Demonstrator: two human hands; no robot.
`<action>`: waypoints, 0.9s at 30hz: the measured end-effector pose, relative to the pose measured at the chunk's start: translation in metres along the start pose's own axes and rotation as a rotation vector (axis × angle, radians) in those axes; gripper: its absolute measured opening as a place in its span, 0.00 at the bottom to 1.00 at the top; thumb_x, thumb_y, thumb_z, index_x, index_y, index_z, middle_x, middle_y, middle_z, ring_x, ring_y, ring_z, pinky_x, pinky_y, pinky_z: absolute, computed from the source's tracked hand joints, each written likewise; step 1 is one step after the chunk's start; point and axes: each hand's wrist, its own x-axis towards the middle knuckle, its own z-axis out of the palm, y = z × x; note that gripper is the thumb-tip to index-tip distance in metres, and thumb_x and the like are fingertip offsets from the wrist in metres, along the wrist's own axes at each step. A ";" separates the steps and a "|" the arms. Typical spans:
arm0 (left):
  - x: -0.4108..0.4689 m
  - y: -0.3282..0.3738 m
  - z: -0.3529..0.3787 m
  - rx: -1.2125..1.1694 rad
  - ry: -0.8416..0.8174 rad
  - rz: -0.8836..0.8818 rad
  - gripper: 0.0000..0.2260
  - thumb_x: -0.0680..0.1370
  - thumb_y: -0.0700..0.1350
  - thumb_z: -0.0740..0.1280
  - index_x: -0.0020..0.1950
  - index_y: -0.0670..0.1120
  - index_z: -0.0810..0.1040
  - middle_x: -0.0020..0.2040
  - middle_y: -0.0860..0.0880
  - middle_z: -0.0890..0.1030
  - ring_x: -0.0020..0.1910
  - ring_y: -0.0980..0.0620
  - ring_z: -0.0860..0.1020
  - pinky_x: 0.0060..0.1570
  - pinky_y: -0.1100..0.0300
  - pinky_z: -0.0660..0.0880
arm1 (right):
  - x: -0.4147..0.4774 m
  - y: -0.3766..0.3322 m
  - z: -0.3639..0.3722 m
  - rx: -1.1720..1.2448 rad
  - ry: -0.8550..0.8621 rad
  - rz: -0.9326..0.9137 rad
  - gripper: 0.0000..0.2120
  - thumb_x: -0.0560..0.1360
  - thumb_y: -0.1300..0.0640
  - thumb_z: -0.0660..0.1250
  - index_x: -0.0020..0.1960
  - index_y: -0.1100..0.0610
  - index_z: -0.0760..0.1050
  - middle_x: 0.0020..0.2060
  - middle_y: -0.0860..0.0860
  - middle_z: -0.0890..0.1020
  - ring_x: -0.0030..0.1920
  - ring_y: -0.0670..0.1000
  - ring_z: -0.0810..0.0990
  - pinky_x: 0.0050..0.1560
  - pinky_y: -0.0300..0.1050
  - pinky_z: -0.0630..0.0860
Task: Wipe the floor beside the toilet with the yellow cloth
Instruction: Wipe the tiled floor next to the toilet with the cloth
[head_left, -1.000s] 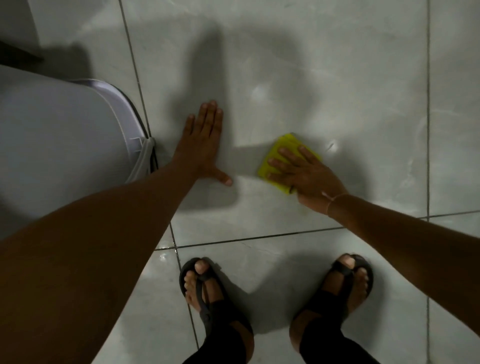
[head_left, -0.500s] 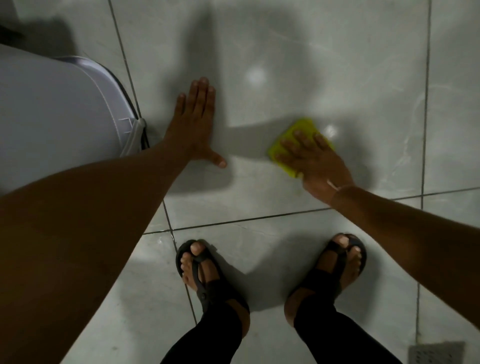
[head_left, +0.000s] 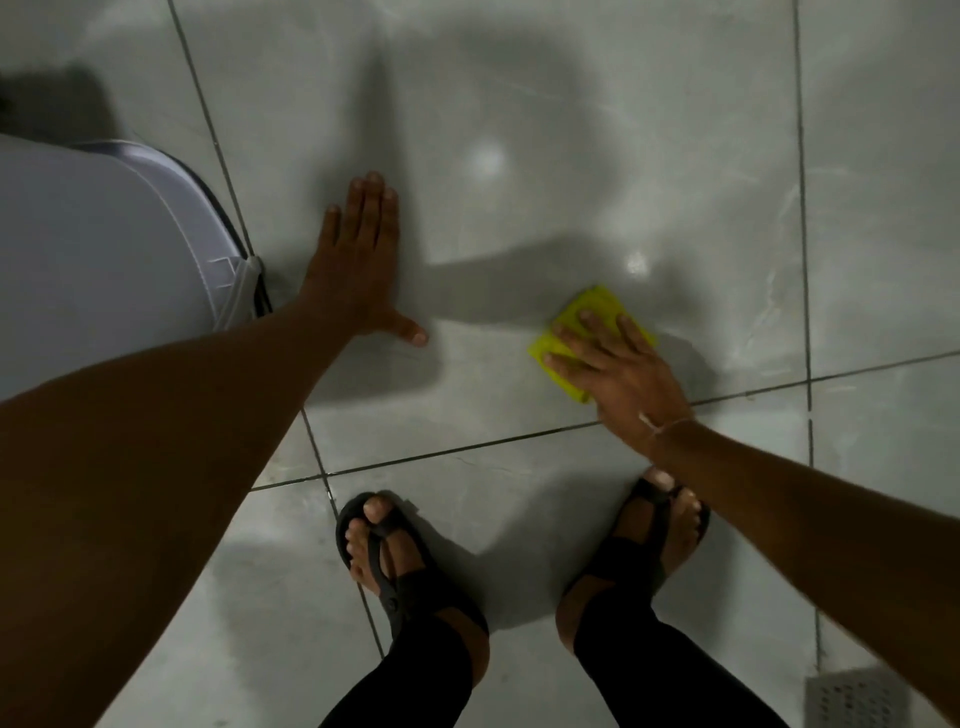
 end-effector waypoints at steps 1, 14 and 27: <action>0.000 0.000 0.001 0.003 0.001 0.001 0.74 0.49 0.80 0.66 0.78 0.37 0.37 0.79 0.35 0.38 0.79 0.37 0.38 0.77 0.38 0.44 | 0.008 -0.012 -0.001 0.054 0.004 0.097 0.36 0.62 0.68 0.67 0.69 0.49 0.71 0.71 0.53 0.71 0.72 0.63 0.64 0.70 0.68 0.61; 0.003 -0.001 0.004 0.018 0.009 -0.004 0.73 0.48 0.79 0.65 0.78 0.39 0.37 0.80 0.36 0.40 0.79 0.37 0.40 0.75 0.37 0.46 | -0.026 0.000 -0.005 0.229 -0.027 0.370 0.38 0.63 0.69 0.64 0.71 0.49 0.68 0.74 0.52 0.67 0.75 0.63 0.57 0.73 0.66 0.55; -0.001 0.005 0.001 0.031 0.004 -0.025 0.73 0.49 0.76 0.70 0.78 0.37 0.40 0.80 0.35 0.42 0.79 0.37 0.42 0.75 0.37 0.48 | -0.021 0.020 -0.006 0.326 0.063 0.757 0.41 0.65 0.70 0.64 0.75 0.48 0.60 0.77 0.53 0.60 0.77 0.63 0.51 0.73 0.66 0.56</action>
